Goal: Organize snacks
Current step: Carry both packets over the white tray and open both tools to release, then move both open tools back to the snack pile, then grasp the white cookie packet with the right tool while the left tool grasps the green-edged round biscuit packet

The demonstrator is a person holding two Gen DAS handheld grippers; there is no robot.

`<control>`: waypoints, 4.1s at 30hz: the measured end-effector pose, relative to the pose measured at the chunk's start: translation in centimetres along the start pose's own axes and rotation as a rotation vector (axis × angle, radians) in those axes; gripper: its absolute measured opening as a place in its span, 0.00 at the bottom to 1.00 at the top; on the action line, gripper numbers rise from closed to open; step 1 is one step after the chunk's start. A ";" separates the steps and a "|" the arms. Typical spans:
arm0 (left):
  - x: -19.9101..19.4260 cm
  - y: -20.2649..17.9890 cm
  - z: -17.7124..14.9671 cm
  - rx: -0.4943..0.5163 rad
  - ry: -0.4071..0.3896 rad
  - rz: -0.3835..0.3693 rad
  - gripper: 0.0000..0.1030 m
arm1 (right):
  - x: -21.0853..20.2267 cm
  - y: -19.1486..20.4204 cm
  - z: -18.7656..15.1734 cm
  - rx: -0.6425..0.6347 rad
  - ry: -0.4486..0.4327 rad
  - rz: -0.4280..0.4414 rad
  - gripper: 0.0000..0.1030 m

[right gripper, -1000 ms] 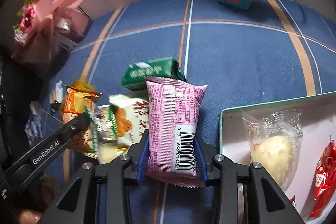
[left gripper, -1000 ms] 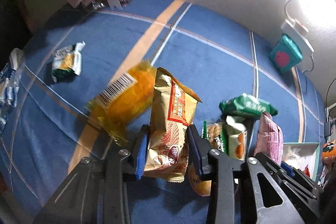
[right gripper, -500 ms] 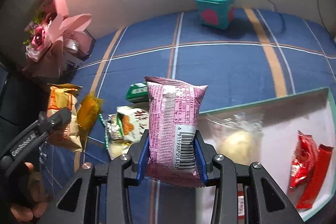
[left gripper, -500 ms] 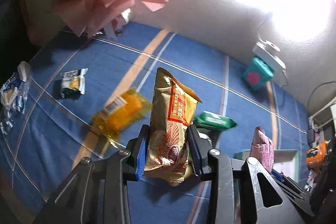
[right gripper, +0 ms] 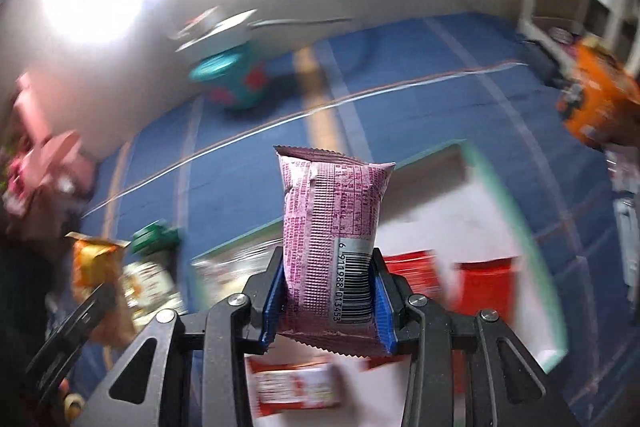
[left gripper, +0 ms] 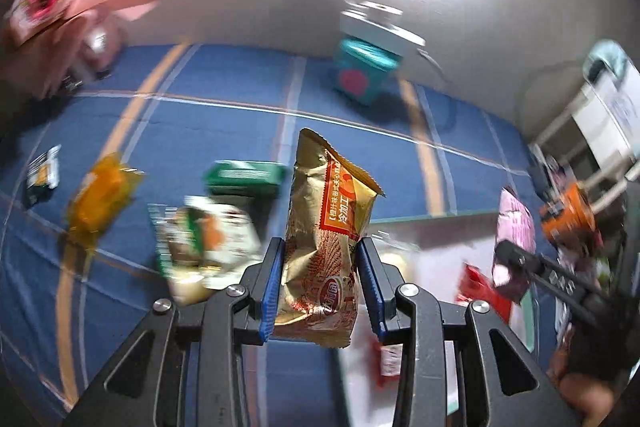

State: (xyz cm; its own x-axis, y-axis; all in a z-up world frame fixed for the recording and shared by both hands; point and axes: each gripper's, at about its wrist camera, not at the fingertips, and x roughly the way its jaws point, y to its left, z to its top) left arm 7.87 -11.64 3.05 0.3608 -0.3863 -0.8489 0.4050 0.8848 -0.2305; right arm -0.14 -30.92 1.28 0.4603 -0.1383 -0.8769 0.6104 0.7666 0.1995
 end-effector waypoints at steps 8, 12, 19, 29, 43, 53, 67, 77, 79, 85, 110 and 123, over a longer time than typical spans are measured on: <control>2.0 -6.5 -2.1 0.128 0.064 -0.077 0.37 | 0.3 -6.0 0.8 0.079 0.022 -0.106 0.40; 3.5 -9.6 -3.6 0.214 0.087 -0.067 0.37 | 1.6 -6.1 0.7 0.047 0.053 -0.129 0.40; 5.6 -12.1 -4.8 0.287 0.115 -0.061 0.38 | 3.8 -6.2 0.4 0.031 0.100 -0.147 0.40; 5.1 -11.5 -4.1 0.278 0.091 -0.013 0.70 | 3.8 -5.8 1.0 0.039 0.115 -0.121 0.64; 3.4 -3.4 -1.8 -0.022 0.060 0.197 0.94 | 2.0 -4.0 1.0 0.007 0.082 -0.109 0.83; 2.3 3.4 -0.5 -0.226 0.040 0.291 0.99 | 1.1 0.0 0.1 -0.077 0.074 -0.075 0.83; 0.0 7.3 0.7 -0.204 -0.002 0.372 0.99 | -0.1 7.1 -2.6 -0.235 0.067 -0.008 0.83; -0.3 12.9 0.1 -0.279 0.031 0.426 0.99 | 1.7 10.0 -4.0 -0.253 0.116 0.070 0.90; -0.4 14.2 -0.2 -0.319 0.038 0.433 0.99 | 2.1 10.6 -4.3 -0.264 0.126 0.076 0.91; -1.2 16.9 -0.6 -0.403 0.019 0.454 0.99 | 3.4 12.7 -5.3 -0.287 0.150 0.115 1.00; 0.9 18.3 -0.1 -0.451 0.026 0.359 0.99 | 4.0 18.6 -4.4 -0.349 0.055 0.185 1.00; 1.4 19.3 -0.3 -0.500 0.021 0.305 0.99 | 6.2 21.5 -5.5 -0.406 0.087 0.230 0.87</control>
State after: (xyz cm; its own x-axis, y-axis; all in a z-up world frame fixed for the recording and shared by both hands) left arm 15.91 4.94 -2.75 0.3797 -0.0946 -0.9202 -0.1621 0.9726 -0.1668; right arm 12.29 -11.84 -2.31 0.4879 0.1035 -0.8667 0.1899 0.9566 0.2211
